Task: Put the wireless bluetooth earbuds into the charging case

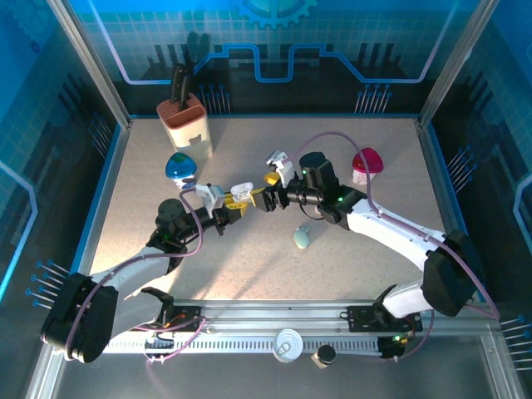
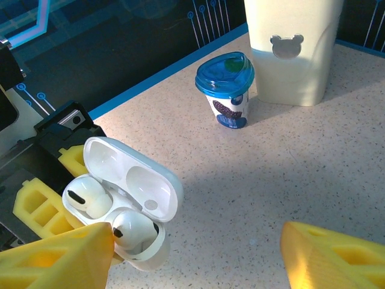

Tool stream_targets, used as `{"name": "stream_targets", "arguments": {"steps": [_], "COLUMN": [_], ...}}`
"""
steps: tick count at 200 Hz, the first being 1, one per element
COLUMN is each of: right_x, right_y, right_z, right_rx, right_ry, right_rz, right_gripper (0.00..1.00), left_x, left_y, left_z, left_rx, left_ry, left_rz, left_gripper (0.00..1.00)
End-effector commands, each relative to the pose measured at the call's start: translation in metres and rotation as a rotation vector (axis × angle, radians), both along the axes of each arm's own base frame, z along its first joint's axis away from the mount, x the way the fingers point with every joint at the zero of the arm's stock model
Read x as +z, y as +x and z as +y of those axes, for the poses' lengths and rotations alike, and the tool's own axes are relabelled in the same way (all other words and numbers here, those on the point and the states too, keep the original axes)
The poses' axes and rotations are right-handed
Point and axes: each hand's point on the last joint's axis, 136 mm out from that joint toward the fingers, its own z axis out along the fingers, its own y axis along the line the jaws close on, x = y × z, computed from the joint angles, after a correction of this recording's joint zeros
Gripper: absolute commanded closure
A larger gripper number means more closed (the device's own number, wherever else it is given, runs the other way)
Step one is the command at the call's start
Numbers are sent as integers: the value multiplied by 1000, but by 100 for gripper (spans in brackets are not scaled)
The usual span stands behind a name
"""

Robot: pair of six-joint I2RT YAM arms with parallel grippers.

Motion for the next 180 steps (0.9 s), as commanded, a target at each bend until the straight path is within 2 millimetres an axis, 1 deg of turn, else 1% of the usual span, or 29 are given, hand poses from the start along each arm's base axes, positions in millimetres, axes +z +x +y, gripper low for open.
{"name": "stream_targets", "arguments": {"steps": [1, 25, 41, 60, 72, 100, 115, 123, 146, 158, 180], "right_x": [23, 33, 42, 45, 42, 25, 14, 11, 4, 2, -1], "right_y": [-4, -6, -7, -4, 2, 16, 22, 24, 19, 15, 1], "right_z": [-4, -6, -4, 0, 2, 6, 8, 10, 14, 11, 3], "right_rx": [-5, -4, -2, -16, -35, -88, -111, -114, -81, -68, -32], "right_ry": [28, 47, 68, 58, 25, -93, -177, -219, -294, -324, -376], "right_rz": [-61, -73, -73, -51, -26, 44, 39, 34, 77, 101, 146], "right_gripper": [27, 26, 27, 27, 28, 28, 28, 28, 27, 27, 27], "left_x": [16, 16, 10, 4, 1, 2, 4, 5, 8, 8, 9], "left_y": [0, 1, 0, -2, -2, -3, -4, -4, -3, -2, 3], "left_z": [-2, -3, -3, -4, -3, -3, -4, -4, -4, -2, 1], "left_rx": [-16, -17, -21, -26, -24, -22, -26, -27, -20, -8, 29], "left_ry": [-19, -17, 20, 67, 88, 106, 105, 102, 97, 103, 83], "left_rz": [-80, -106, -143, -204, -235, -278, -289, -295, -314, -322, -292], "left_gripper": [89, 89, 89, 90, 90, 90, 89, 89, 89, 89, 88]}}
